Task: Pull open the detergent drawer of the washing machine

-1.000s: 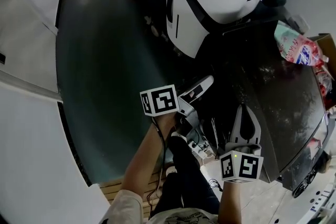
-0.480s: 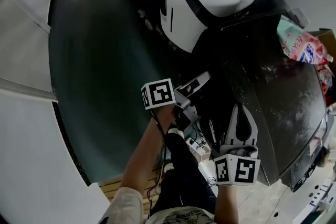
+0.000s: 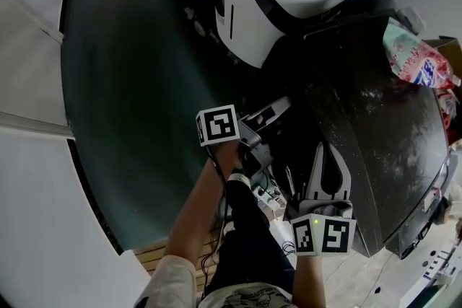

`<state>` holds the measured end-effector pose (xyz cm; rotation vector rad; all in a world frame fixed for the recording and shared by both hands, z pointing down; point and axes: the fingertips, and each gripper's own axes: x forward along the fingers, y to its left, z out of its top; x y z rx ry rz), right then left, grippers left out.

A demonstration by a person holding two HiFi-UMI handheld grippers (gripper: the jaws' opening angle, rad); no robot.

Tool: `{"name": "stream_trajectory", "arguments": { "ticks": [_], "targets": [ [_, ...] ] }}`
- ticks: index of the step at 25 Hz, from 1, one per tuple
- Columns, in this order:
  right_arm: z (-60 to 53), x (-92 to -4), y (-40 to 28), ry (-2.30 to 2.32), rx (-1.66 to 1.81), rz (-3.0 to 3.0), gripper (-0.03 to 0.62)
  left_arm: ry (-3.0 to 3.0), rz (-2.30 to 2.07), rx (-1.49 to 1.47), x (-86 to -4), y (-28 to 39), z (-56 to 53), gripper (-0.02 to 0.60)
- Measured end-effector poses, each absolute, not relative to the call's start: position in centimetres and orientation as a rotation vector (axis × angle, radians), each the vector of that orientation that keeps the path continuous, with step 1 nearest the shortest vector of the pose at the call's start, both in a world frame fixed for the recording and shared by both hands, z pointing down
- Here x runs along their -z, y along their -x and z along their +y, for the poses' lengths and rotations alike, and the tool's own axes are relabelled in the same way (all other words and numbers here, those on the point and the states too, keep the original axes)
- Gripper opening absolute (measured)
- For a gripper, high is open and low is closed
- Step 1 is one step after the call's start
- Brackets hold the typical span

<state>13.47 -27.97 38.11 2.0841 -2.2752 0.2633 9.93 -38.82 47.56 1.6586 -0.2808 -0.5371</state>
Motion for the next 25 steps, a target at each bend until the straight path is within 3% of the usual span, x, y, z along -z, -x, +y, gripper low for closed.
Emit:
{"name": "stream_trajectory", "arguments": {
  "ticks": [25],
  "targets": [
    [-28.4,-39.2,-13.0,-2.069,-0.294,-2.299,0.014,-1.567,-0.071,0.734,-47.2,-10.8,-39.0,0.236]
  ]
}}
